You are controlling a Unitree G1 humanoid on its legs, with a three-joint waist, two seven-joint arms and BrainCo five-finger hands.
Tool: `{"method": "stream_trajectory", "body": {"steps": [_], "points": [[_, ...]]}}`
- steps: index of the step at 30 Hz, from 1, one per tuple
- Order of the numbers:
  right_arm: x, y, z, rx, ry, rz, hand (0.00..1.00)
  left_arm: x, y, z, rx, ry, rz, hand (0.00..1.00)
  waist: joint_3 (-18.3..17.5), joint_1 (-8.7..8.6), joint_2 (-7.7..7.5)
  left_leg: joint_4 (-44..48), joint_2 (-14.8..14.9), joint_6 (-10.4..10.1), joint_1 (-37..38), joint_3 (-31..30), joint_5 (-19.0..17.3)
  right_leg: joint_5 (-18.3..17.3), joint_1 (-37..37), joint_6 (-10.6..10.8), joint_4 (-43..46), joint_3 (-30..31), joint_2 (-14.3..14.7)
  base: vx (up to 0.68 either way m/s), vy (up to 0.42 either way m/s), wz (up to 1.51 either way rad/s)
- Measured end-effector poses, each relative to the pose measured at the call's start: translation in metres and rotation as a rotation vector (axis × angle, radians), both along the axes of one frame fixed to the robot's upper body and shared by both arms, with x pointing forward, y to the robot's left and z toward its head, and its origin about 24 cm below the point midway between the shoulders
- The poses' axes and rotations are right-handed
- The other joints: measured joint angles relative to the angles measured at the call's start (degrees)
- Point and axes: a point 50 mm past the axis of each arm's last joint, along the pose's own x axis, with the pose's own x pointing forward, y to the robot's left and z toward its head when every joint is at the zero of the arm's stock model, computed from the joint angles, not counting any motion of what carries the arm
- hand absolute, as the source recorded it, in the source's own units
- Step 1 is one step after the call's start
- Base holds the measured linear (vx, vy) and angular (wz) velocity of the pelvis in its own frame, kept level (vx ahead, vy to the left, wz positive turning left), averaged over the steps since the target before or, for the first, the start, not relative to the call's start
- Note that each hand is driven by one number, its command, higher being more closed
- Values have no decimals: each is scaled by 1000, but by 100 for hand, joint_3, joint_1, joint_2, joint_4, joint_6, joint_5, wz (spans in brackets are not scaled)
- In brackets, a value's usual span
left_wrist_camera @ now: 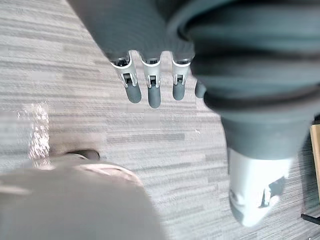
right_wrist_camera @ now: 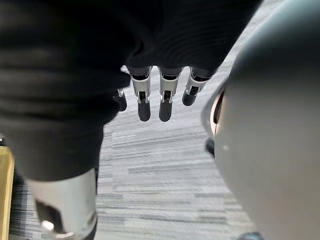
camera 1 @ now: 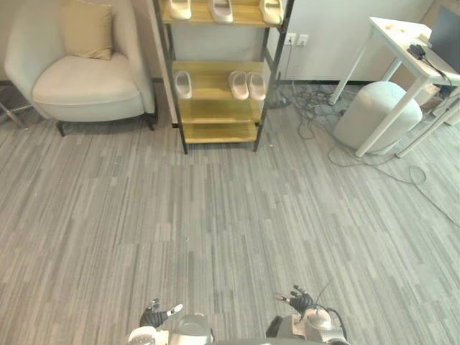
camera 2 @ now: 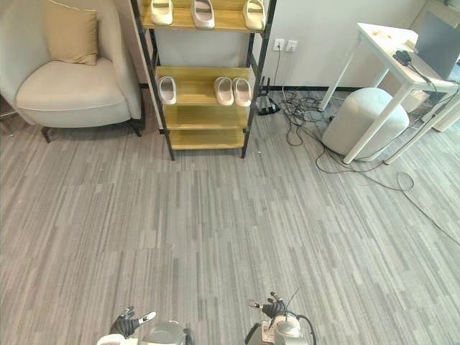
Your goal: Organize the slippers on the shoe rack
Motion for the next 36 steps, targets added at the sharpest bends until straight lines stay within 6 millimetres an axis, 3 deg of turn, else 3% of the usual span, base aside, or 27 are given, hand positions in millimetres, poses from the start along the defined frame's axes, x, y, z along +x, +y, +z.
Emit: {"method": "stream_trajectory", "body": {"steps": [1, 2, 3, 4, 6, 7, 8, 10, 11, 13, 15, 16, 17, 18, 19, 20, 21, 22, 23, 24, 26, 28, 30, 32, 33, 34, 36], "points": [[0, -1, 0, -5, 1, 7, 0, 1, 1, 0, 2, -3, 1, 0, 17, 1, -42, -187, -45, -129, 217, -21, 19, 656, -19, 20, -875, 107, 54, 543, -254, 40], [-3, -2, -1, -7, 8, 8, 0, -3, 2, 0, 5, 5, 5, 0, -5, 3, -97, -237, -79, -277, 370, -122, -45, 1043, -8, -60, -1039, 280, 48, 591, -341, 57], [-8, -2, -3, -11, 22, 17, 0, -8, 5, -1, 8, 18, 17, 0, -91, -38, -193, -196, -99, -494, 567, -355, -193, 1665, -2, -440, -880, 539, 45, 508, -321, 48], [-4, -9, 0, -30, 12, 22, 0, -8, -4, -3, -19, 19, 33, 0, -143, -40, 49, 72, 145, -542, 516, -520, -222, 1346, -7, -373, -556, 413, 159, 522, -340, 51], [-5, -17, 0, -51, 16, 17, 0, -11, -15, -6, -47, 21, 39, 0, -277, -26, 352, 1447, 579, -526, -172, -941, -200, 990, 212, -447, -681, 170, 446, 552, -337, 29], [-9, -20, -2, -57, 35, 15, 0, -12, -18, -7, -60, 27, 48, 0, -259, -23, 563, 2545, 885, -423, -637, -1144, 134, 852, 503, -489, -853, 38, 715, 500, -285, 8], [-11, -19, -3, -57, 45, 18, 0, -16, -19, -8, -68, 35, 62, 0, -245, -16, 596, 3410, 1117, -373, -956, -1190, 700, 761, 776, -584, -1001, 30, 876, 485, -232, 0], [-15, -18, -5, -55, 60, 17, 0, -19, -16, -8, -64, 41, 64, 0, -204, 1, 544, 4541, 1343, -430, -1462, -1009, 498, 538, 1282, -650, -1204, 49, 1009, 415, -161, -4], [-16, -17, -6, -51, 66, 15, 0, -17, -14, -7, -61, 35, 61, 0, -170, 4, 477, 4747, 1311, -422, -1695, -841, 331, 453, 1499, -633, -1304, 96, 1008, 417, -147, -1], [-17, -16, -7, -47, 75, 9, 0, -11, -13, -5, -60, 11, 59, 0, -138, 27, 403, 4315, 1128, -385, -2193, -428, 65, 423, 1802, -552, -1554, 131, 1009, 460, -107, -12], [-14, -15, -6, -45, 70, 7, 0, -6, -12, -3, -56, -11, 56, 0, -114, 113, 365, 2901, 748, -345, -2494, -161, 23, 468, 1946, -447, -1747, 168, 976, 368, 36, -28], [-10, -14, -5, -41, 62, 7, 0, -4, -11, -2, -54, -16, 55, 0, -73, 152, 312, 1643, 418, -335, -2474, -110, 254, 448, 2060, -346, -1861, 226, 921, 371, 151, -33], [-9, -12, -5, -35, 58, 1, 0, -4, -11, -2, -54, -15, 55, 0, -50, 207, 269, 724, 192, -243, -2452, -170, 841, 394, 2149, -233, -1916, 289, 870, 378, 172, -44], [-9, -12, -5, -35, 58, 2, 0, -6, -11, -2, -56, -12, 62, 0, -64, 301, 254, 105, 106, -381, -2280, -167, 1338, 349, 2212, -94, -1940, 403, 869, 364, 164, -51], [-8, -8, -5, -29, 55, 4, 0, -8, -11, -3, -59, -6, 69, 0, -83, 348, 252, -170, 35, -144, -2075, -106, 1860, 301, 2328, 70, -1995, 512, 894, 290, 109, -32], [-6, -3, -5, -16, 51, 9, 0, -6, -6, -2, -46, -9, 64, 0, -83, 335, 106, -160, -53, -126, -2076, -66, 1865, 307, 2366, 93, -2054, 513, 800, 368, 99, -8], [-5, 8, -5, 11, 47, 15, 0, -1, 2, 1, -24, -25, 58, 0, -46, 334, -177, -17, -196, -32, -2112, -38, 1662, 231, 2439, 214, -2105, 497, 637, 359, 62, 15], [-4, 14, -5, 24, 44, 18, 0, 3, 6, 3, -14, -33, 57, 0, -31, 367, -328, 332, -244, 68, -2167, -33, 1384, 195, 2558, 286, -2130, 474, 569, 435, 59, 10], [-5, 16, -6, 28, 45, 19, 0, 2, 8, 3, -14, -32, 64, 0, -33, 385, -379, 586, -259, 127, -2175, -38, 1179, 186, 2658, 347, -2101, 460, 523, 356, 59, 5], [-6, 14, -6, 23, 49, 21, 0, 1, 7, 2, -21, -29, 81, 0, -58, 418, -375, 939, -227, 139, -2108, -46, 805, 42, 2673, 552, -1614, 479, 403, 339, 113, -2], [-7, 12, -6, 19, 50, 23, 0, 0, 6, 1, -26, -21, 71, 0, -73, 411, -315, 1081, -203, 117, -1834, -71, 456, -154, 2229, 716, 53, 544, 46, 287, 164, 2], [-12, 14, -8, 26, 62, 21, 0, 1, 9, 3, -8, -17, 37, 0, -55, 341, -350, 1067, -354, 178, -1468, -221, 228, -77, 1410, 504, 2340, 695, -495, 366, 170, 43], [-19, 12, -10, 27, 75, 17, 0, -1, 10, 2, -8, -10, 40, 0, -38, 318, -345, 996, -418, 234, -1077, -347, 81, -248, 1100, 258, 3052, 694, -607, 348, 61, 52], [-17, 11, -10, 22, 73, 17, 0, -4, 10, 1, -10, -1, 47, 0, -26, 298, -329, 634, -433, 233, -577, -509, 62, -517, 820, 62, 2328, 405, -429, 349, -9, 40], [-16, 11, -9, 22, 69, 19, 0, -3, 10, 1, -11, -1, 46, 0, -18, 294, -308, 558, -413, 229, -508, -557, 64, -513, 731, 60, 1910, 374, -318, 345, -85, 43], [-15, 11, -9, 23, 68, 21, 0, -3, 8, 1, -15, 1, 45, 0, 5, 292, -266, 427, -369, 218, -394, -653, 71, -401, 562, 44, 924, 403, -60, 283, -107, 40], [-13, 10, -8, 20, 62, 26, 0, -5, 8, 0, -15, 7, 45, 0, 7, 286, -273, 243, -397, 68, -321, -795, 67, 282, 446, 71, -605, 678, 282, 300, -149, 55]]}}
